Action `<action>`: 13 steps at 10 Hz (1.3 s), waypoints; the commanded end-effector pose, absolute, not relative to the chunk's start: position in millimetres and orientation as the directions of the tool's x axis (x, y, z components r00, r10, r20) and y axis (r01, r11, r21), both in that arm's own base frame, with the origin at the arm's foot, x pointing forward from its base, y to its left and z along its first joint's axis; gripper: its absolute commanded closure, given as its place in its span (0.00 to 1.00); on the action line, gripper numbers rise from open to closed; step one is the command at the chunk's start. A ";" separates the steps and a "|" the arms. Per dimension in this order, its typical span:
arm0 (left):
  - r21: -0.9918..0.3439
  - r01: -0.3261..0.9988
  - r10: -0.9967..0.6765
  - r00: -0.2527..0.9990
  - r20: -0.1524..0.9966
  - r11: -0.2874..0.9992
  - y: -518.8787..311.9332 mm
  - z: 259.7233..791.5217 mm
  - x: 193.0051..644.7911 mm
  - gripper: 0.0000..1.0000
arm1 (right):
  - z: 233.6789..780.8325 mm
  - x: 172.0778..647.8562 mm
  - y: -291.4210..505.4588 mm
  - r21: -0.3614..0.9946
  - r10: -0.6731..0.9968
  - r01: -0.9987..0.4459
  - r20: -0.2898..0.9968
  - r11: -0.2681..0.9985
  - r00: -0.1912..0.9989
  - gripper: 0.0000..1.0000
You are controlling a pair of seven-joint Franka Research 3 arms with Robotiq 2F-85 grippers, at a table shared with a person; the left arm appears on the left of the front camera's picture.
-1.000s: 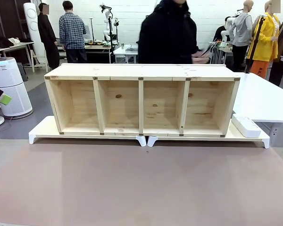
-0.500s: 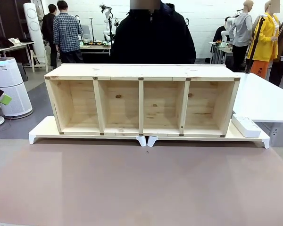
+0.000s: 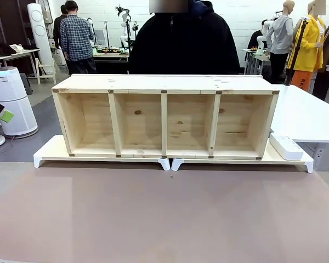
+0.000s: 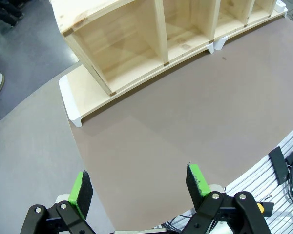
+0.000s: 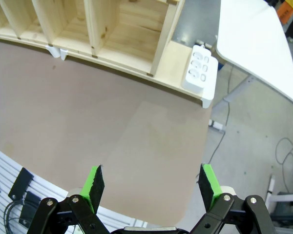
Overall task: Perform cable management.
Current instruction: When the cord part of the Power Cable appears at the lower middle area of the table and stops, grasp the cord part of the Power Cable.
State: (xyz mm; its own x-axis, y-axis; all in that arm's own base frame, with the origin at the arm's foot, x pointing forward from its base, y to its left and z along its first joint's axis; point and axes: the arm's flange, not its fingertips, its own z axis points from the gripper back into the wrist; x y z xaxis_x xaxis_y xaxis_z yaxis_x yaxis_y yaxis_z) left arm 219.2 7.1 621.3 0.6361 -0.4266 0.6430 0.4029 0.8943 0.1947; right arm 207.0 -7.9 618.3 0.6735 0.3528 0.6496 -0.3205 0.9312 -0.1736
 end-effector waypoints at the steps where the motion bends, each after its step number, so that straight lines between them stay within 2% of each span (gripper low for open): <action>1: 0.198 0.401 -0.427 0.629 0.650 0.894 6.8 621.7 223.1 0.00 | 618.0 210.7 -8.1 -0.174 0.350 -0.316 0.652 0.933 0.673 0.00; 13: 0.198 0.401 -0.427 0.629 0.650 0.894 6.8 621.7 223.1 0.00 | 618.0 210.7 -8.1 -0.174 0.350 -0.316 0.652 0.933 0.673 0.00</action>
State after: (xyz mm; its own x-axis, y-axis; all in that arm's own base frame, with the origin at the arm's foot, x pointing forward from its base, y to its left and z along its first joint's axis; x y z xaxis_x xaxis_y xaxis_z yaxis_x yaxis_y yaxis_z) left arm 219.2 7.1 621.3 0.6360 -0.4266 0.6430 0.4029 0.8943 0.1948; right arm 207.0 -7.9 618.3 0.6735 0.3528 0.6496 -0.3205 0.9312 -0.1736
